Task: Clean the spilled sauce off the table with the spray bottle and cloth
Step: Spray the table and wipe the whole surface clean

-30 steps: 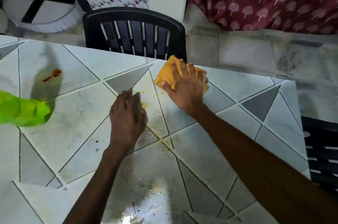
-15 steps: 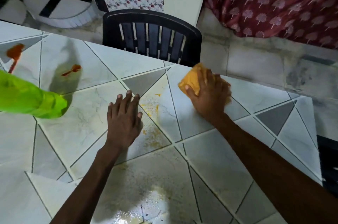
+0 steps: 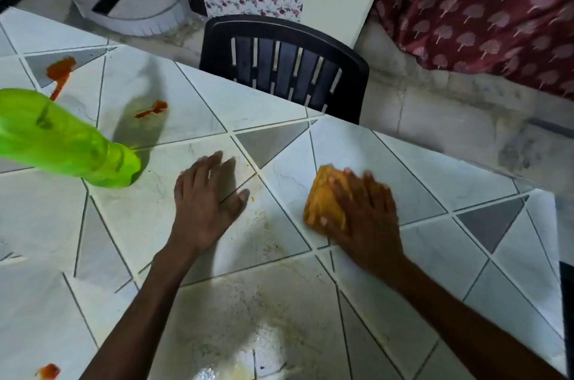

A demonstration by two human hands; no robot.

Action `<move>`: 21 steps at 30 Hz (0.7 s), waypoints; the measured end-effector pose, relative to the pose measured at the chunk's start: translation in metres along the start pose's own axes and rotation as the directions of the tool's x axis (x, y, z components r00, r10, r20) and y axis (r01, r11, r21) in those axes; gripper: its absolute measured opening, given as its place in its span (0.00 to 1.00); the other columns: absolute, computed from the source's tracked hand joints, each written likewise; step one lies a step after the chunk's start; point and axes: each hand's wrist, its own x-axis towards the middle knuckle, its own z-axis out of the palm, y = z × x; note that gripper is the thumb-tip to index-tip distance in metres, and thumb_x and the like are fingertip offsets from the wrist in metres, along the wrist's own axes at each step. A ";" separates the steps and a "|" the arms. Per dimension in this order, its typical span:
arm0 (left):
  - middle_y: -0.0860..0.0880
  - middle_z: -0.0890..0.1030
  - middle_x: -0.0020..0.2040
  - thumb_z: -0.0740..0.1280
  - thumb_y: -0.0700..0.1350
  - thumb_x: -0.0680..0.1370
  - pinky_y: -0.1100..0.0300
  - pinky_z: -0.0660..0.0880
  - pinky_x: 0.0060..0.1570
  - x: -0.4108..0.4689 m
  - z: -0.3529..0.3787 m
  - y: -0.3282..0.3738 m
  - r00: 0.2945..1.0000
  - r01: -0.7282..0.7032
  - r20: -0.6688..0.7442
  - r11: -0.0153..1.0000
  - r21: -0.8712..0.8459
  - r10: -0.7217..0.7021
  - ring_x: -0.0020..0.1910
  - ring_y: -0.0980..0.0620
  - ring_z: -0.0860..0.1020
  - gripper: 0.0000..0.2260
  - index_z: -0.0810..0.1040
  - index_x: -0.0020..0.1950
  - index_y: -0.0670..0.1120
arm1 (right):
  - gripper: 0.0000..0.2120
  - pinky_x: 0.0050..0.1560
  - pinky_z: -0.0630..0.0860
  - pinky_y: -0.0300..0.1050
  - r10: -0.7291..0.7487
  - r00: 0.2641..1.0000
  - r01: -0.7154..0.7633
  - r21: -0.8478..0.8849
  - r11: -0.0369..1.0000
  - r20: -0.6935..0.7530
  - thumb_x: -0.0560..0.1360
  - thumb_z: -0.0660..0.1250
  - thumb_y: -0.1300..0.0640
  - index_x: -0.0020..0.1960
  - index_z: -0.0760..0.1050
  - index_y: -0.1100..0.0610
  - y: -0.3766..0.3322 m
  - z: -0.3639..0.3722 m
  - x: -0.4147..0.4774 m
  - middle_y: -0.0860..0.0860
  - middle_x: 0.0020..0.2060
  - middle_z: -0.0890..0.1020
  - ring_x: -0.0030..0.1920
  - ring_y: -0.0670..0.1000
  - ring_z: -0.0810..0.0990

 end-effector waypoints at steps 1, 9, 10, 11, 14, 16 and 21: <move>0.49 0.67 0.75 0.62 0.63 0.75 0.41 0.66 0.67 -0.003 -0.003 -0.008 1.000 0.012 0.023 1.000 -0.006 -0.011 0.73 0.43 0.66 0.28 0.70 0.73 0.53 | 0.36 0.73 0.59 0.67 0.067 0.998 -0.068 -0.017 0.998 -0.021 0.78 0.49 0.29 0.80 0.58 0.46 0.002 0.000 0.031 0.51 0.80 0.61 0.78 0.63 0.59; 0.46 0.61 0.79 0.57 0.59 0.73 0.38 0.56 0.71 -0.016 -0.007 -0.018 0.995 0.011 0.104 0.993 -0.118 0.002 0.77 0.39 0.58 0.32 0.67 0.76 0.50 | 0.37 0.76 0.47 0.67 0.089 0.996 -0.087 0.089 0.992 -0.027 0.78 0.48 0.31 0.82 0.51 0.48 -0.115 -0.001 0.152 0.54 0.81 0.57 0.79 0.64 0.54; 0.47 0.61 0.79 0.57 0.59 0.73 0.38 0.56 0.71 -0.016 -0.006 -0.017 0.995 0.016 0.101 0.993 -0.114 -0.005 0.77 0.39 0.58 0.32 0.66 0.76 0.51 | 0.37 0.76 0.47 0.67 0.019 1.000 -0.017 0.095 0.995 -0.017 0.78 0.48 0.31 0.82 0.50 0.48 -0.123 0.000 0.133 0.54 0.81 0.56 0.80 0.63 0.53; 0.47 0.61 0.79 0.57 0.59 0.72 0.38 0.57 0.71 -0.015 -0.006 -0.017 0.995 0.020 0.102 0.994 -0.110 -0.008 0.77 0.39 0.58 0.32 0.66 0.76 0.51 | 0.37 0.77 0.48 0.65 -0.043 0.999 0.045 0.100 0.994 -0.013 0.79 0.48 0.31 0.82 0.48 0.47 -0.128 0.000 0.110 0.53 0.81 0.55 0.80 0.62 0.52; 0.46 0.61 0.78 0.58 0.59 0.73 0.37 0.59 0.68 -0.015 -0.004 -0.017 0.994 0.014 0.106 0.995 -0.097 -0.004 0.76 0.37 0.59 0.32 0.65 0.77 0.51 | 0.36 0.77 0.50 0.63 -0.173 0.985 0.171 0.110 0.979 0.008 0.78 0.50 0.30 0.81 0.52 0.44 -0.118 -0.002 0.030 0.49 0.81 0.55 0.81 0.58 0.53; 0.45 0.62 0.78 0.58 0.57 0.73 0.36 0.61 0.67 -0.014 -0.003 -0.017 0.996 0.008 0.094 0.997 -0.080 0.000 0.75 0.36 0.61 0.31 0.66 0.76 0.50 | 0.34 0.75 0.54 0.64 -0.238 0.971 0.232 0.115 0.966 0.040 0.77 0.53 0.29 0.80 0.58 0.42 -0.087 0.000 -0.008 0.47 0.81 0.58 0.80 0.57 0.55; 0.43 0.64 0.77 0.58 0.54 0.73 0.33 0.64 0.65 -0.015 0.002 -0.016 0.997 0.006 0.073 0.999 -0.052 -0.002 0.74 0.35 0.63 0.30 0.67 0.76 0.49 | 0.36 0.74 0.58 0.67 0.034 0.999 -0.034 -0.012 0.999 -0.001 0.77 0.48 0.28 0.80 0.57 0.44 -0.017 -0.003 0.057 0.51 0.79 0.63 0.78 0.63 0.59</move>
